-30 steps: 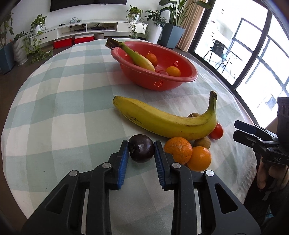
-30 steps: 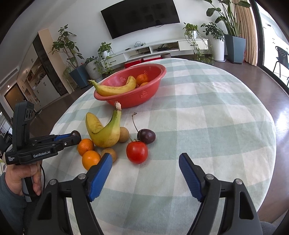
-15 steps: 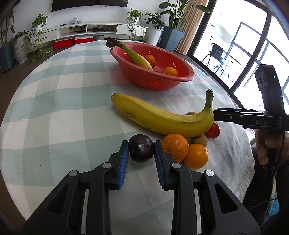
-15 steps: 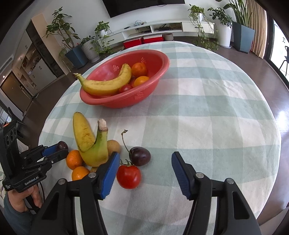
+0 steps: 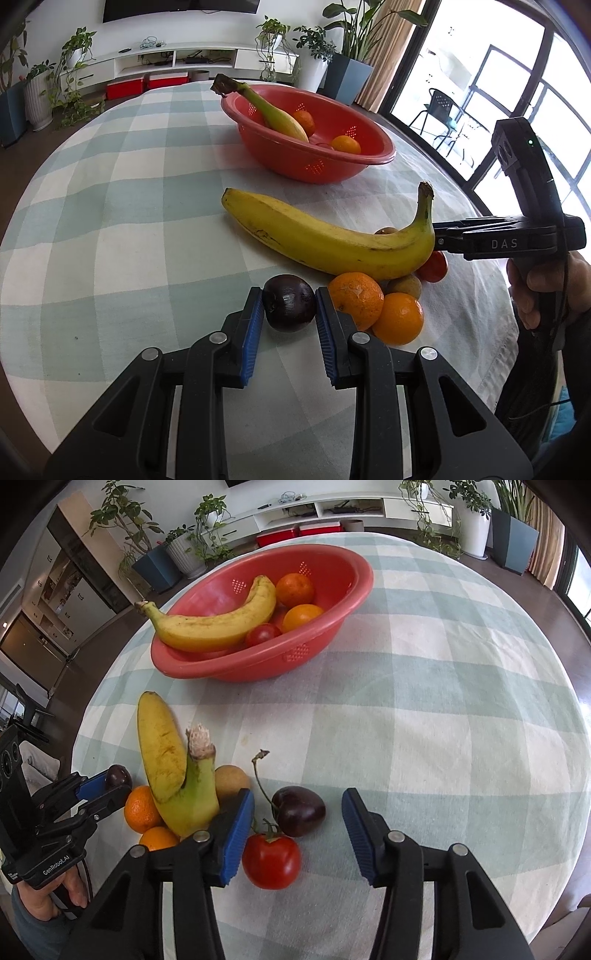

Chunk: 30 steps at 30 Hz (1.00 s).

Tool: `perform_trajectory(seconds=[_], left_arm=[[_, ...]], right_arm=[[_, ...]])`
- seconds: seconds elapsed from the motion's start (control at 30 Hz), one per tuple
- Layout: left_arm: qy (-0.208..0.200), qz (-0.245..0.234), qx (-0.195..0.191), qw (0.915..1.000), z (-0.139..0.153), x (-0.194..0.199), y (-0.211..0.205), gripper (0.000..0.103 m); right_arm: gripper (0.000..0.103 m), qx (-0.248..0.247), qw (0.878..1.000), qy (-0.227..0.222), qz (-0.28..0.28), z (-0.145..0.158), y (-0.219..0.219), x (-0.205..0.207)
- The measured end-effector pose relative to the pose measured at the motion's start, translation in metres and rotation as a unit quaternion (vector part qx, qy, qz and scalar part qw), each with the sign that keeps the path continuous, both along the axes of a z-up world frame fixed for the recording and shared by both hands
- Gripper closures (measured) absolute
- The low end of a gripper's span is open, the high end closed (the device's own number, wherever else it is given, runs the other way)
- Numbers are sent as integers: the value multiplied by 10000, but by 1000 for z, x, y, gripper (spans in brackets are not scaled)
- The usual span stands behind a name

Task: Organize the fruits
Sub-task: 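Hold the plum in the left tool while the right tool grasps a red tomato, then carry the plum with the left tool while the right tool carries the tomato to the bowl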

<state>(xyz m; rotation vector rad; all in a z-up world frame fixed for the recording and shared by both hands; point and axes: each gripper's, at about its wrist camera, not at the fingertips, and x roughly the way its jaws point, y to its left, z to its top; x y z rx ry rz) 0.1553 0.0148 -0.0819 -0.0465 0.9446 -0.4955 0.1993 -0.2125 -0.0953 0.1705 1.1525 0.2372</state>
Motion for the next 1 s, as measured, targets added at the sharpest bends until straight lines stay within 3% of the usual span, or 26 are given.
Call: perform_trajectory(seconds=[0.13,0.2,0.4,0.6,1.0], left_arm=[[-8,-34,7,10000,-1,0,-1,77],[-8,-32,1,10000,0,-1,-1,77],[-11,-32,-8,10000,0,-1,-2,77],[-9,-44,-19,10000,0,-1,-3,77],[-46,-39,-37,10000,1,-1,-2,77]], right_arm=[[60,-131,9999,-9,61,0,2,-1],[69,-116,9999,-7,99,1,4,-2],[70,-88,9998,-126,87,4,5,-11],[70,541,9969,-568,-5,19,-5,-28],[70,735,9930,-903,-185,28,-12,-36]])
